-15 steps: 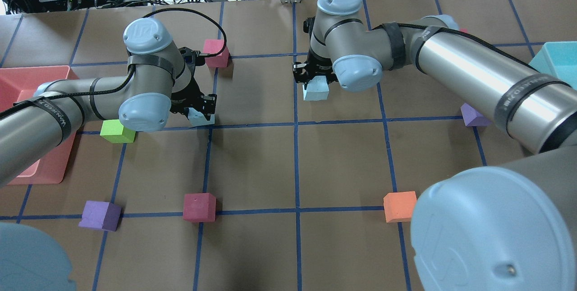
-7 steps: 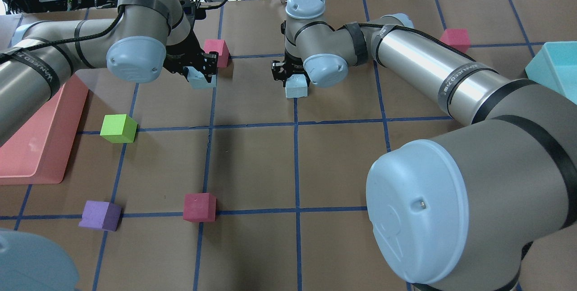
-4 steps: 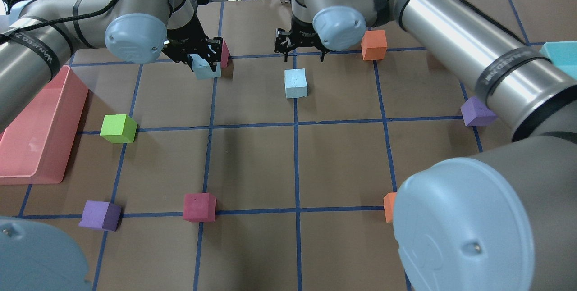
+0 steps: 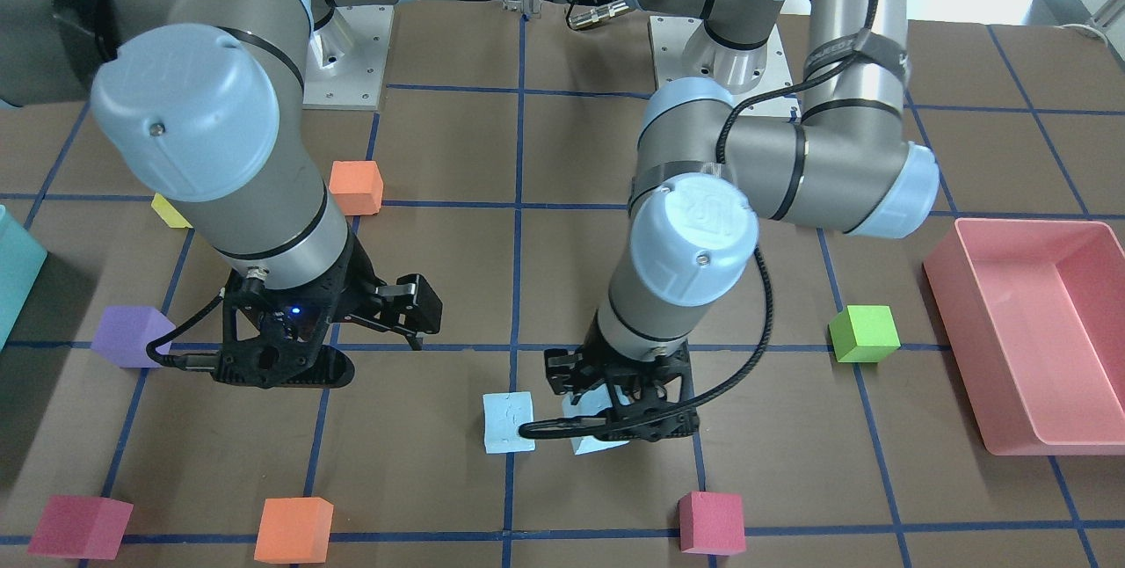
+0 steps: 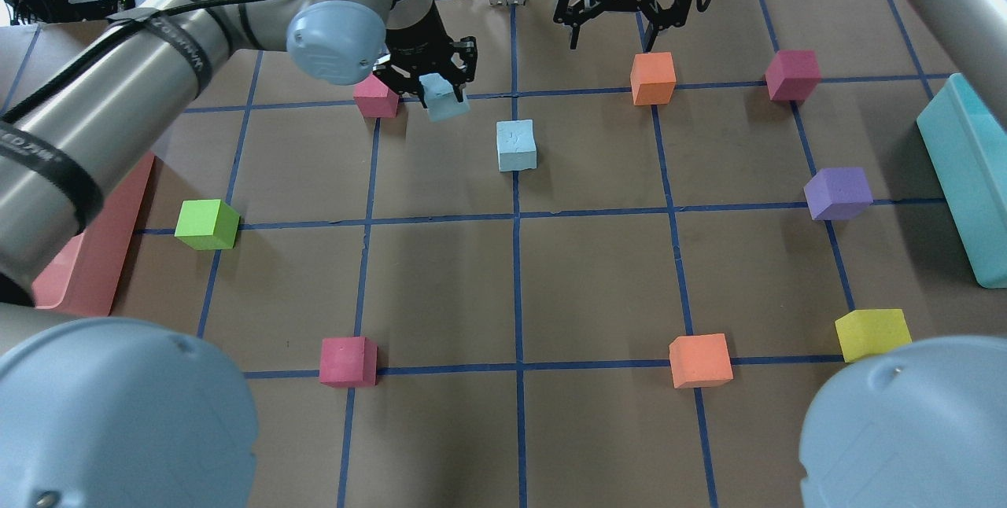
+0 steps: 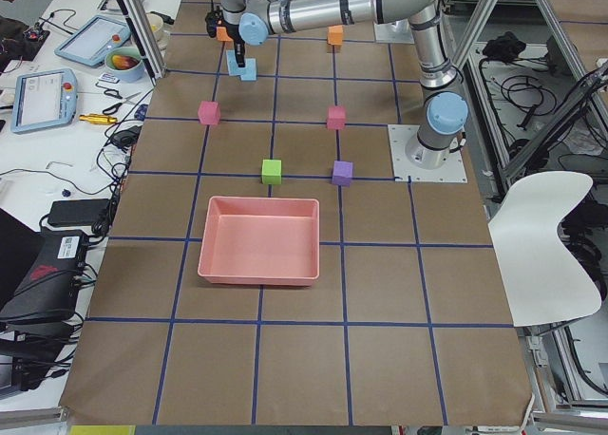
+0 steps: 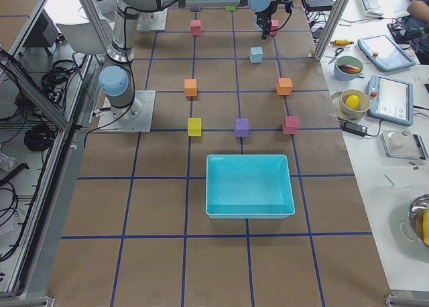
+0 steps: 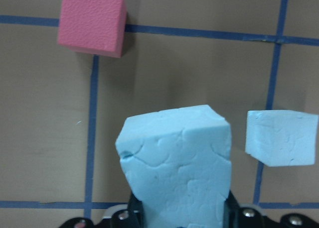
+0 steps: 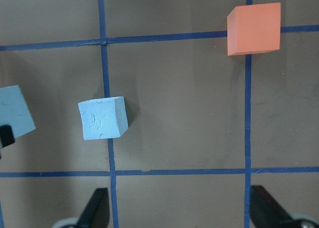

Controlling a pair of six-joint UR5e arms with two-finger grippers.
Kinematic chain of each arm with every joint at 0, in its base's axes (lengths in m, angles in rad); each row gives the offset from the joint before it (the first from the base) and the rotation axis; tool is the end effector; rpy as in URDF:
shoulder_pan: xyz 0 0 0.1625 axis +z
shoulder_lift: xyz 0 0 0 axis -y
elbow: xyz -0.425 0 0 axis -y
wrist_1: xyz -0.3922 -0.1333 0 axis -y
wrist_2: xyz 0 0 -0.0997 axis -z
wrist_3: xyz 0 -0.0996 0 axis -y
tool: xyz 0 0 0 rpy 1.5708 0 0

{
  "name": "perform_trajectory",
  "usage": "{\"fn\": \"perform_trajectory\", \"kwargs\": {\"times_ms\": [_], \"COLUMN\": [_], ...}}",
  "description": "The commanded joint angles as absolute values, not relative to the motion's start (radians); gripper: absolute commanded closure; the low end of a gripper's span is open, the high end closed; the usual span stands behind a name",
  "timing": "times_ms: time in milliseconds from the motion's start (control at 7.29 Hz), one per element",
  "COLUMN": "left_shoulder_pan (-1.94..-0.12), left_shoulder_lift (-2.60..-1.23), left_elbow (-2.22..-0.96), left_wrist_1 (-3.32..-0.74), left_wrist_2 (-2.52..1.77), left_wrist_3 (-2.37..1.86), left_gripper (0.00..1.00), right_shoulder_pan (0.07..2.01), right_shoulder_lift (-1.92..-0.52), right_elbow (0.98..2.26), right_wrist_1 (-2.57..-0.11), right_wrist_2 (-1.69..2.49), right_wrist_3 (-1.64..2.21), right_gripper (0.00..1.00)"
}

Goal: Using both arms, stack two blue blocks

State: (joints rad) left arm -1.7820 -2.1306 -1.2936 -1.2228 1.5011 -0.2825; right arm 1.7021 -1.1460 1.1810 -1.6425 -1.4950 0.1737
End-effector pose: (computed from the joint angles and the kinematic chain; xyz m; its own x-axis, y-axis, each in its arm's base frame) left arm -0.2856 -0.6632 0.3206 -0.9941 -0.0669 0.0850 -0.0707 0.9966 -0.0434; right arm 0.2274 -0.6462 0.4404 -0.9959 0.0399 -0.0809 0.0419 0.9989 -0.0231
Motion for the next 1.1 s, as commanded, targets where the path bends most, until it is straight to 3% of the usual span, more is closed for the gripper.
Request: {"fn": "perform_trajectory", "kwargs": {"times_ms": [0,275,549,961], "left_shoulder_pan": [-1.854,-1.890,-1.913,-1.913], "left_shoulder_lift": [-2.215,-2.240,-2.260,-2.234], "left_elbow": [-1.200,-1.198,-1.206,-1.230], "left_wrist_1": [-1.227,-1.220,-1.209,-1.229], "left_wrist_2": [1.549,1.536,1.516,1.517], "left_wrist_3": [-0.336,-0.411,-0.434,-0.419], "left_gripper": [0.93,0.93,0.93,0.93], "right_shoulder_pan": [1.689,1.681,1.626,1.625], "right_shoulder_lift": [-1.193,-1.303,-1.446,-1.447], "right_elbow": [1.187,1.308,1.501,1.465], "right_wrist_1": [-1.632,-1.533,-1.625,-1.652], "right_wrist_2": [-1.509,-1.577,-1.559,-1.566], "right_wrist_3": [0.152,0.054,0.035,0.032], "right_gripper": [0.00,0.00,0.00,0.00]}}
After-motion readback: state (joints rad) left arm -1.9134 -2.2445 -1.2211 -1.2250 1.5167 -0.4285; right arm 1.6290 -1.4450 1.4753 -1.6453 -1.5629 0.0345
